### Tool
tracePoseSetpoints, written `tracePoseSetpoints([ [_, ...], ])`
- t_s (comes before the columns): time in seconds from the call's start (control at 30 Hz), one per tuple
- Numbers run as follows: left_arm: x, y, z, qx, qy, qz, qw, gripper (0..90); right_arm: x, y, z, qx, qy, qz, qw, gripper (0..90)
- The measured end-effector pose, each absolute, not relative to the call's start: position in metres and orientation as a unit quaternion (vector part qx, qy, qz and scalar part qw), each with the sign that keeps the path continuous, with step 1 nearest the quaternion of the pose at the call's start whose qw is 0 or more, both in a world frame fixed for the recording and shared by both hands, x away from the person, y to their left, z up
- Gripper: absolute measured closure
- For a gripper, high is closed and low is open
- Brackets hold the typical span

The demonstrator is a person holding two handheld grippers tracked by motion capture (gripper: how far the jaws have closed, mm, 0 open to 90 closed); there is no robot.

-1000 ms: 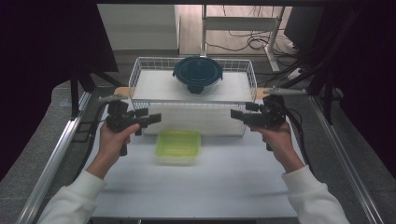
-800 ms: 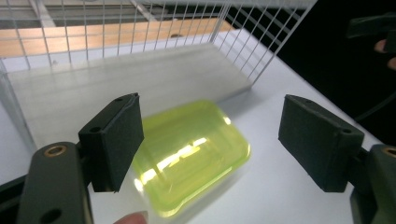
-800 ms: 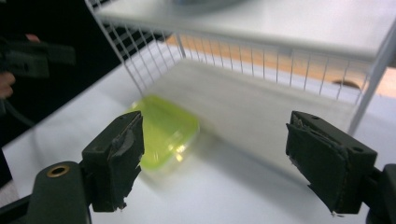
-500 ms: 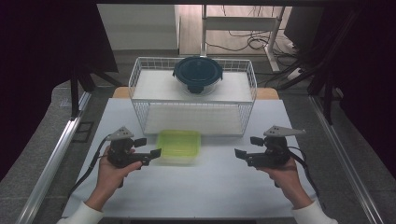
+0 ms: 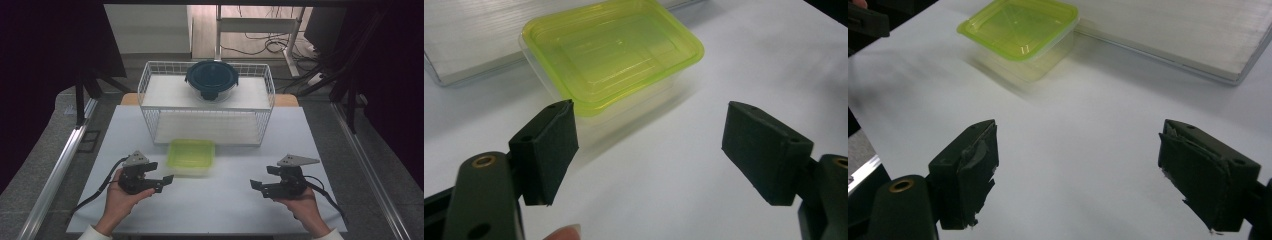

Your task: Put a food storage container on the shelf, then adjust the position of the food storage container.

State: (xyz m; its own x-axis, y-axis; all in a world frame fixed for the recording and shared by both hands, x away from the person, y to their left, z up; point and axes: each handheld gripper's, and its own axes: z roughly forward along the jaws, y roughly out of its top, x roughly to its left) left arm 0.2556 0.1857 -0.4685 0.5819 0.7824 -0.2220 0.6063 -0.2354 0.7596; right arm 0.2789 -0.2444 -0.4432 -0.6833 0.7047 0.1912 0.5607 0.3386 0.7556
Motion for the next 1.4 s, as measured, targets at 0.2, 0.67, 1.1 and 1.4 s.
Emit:
tracePoseSetpoints([
  [0.2, 0.256, 0.182, -0.472, 0.785, 0.443, 0.108, 0.418, 21.7, 0.28, -0.247, -0.441, 0.396, 0.807, 0.43, 0.083, 16.0],
  [0.67, 0.278, 0.193, -0.465, 0.766, 0.465, 0.11, 0.43, 32.2, 0.281, -0.251, -0.446, 0.4, 0.814, 0.411, 0.095, 16.5],
  [1.1, 0.314, 0.188, -0.459, 0.774, 0.462, 0.137, 0.411, 46.0, 0.278, -0.25, -0.448, 0.403, 0.815, 0.407, 0.087, 17.3],
  [1.4, 0.352, 0.193, -0.465, 0.795, 0.459, 0.168, 0.36, 71.6, 0.28, -0.248, -0.451, 0.401, 0.821, 0.396, 0.094, 17.6],
])
